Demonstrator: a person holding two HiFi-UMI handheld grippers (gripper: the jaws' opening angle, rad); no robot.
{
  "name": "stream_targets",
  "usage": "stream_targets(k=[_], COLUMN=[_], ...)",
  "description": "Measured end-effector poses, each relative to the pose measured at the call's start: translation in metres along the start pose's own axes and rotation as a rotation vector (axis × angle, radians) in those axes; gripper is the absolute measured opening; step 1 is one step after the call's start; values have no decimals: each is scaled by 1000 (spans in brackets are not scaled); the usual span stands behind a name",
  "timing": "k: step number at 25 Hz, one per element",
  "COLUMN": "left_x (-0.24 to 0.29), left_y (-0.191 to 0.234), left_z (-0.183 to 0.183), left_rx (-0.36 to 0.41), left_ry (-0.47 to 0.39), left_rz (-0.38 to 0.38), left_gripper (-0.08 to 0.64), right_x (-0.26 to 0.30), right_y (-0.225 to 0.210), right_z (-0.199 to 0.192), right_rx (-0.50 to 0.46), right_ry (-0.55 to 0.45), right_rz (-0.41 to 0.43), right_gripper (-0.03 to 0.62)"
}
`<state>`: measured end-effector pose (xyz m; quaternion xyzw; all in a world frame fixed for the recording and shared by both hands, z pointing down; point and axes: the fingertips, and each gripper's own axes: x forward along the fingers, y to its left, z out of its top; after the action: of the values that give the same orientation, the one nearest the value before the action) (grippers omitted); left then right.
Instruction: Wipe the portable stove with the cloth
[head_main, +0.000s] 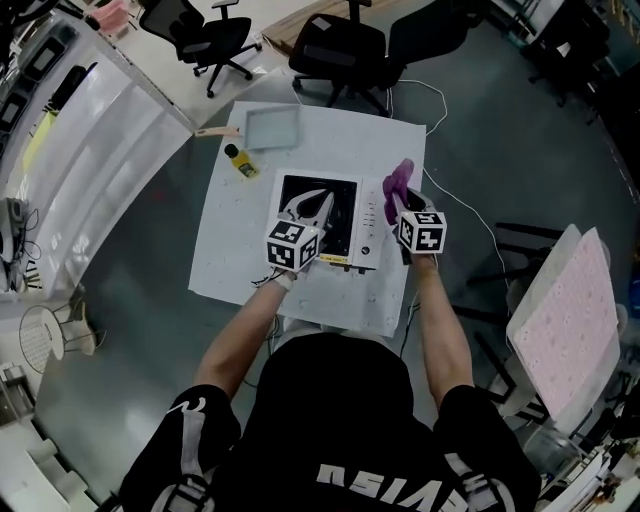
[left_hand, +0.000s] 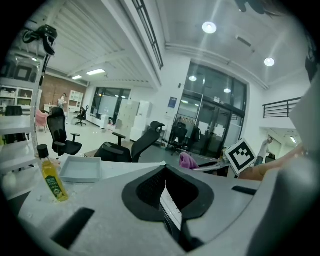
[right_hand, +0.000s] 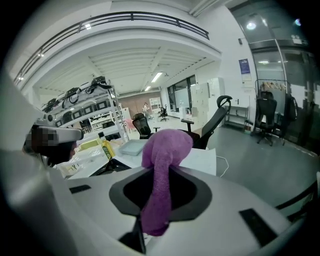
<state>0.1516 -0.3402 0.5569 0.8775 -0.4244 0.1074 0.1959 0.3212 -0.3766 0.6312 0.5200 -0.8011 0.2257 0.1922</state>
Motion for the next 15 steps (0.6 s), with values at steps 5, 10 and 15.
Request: stream_targets(k=[5,10,15], left_x=[19,33,40], left_y=[5,8,13], left_z=[-8,-17,-24], left_rx=[-7,-19,-26], left_ry=[18,35,41], left_rz=[20,34,44], left_gripper=[9,9,9], right_x=[31,54,72], right_y=[-4,-5,-4], right_z=[-13,-25,-41], right_rx=[-20,-37,-42], right_ry=[51,90,132], right_rz=[42,67,86], right_gripper=[77,77,77])
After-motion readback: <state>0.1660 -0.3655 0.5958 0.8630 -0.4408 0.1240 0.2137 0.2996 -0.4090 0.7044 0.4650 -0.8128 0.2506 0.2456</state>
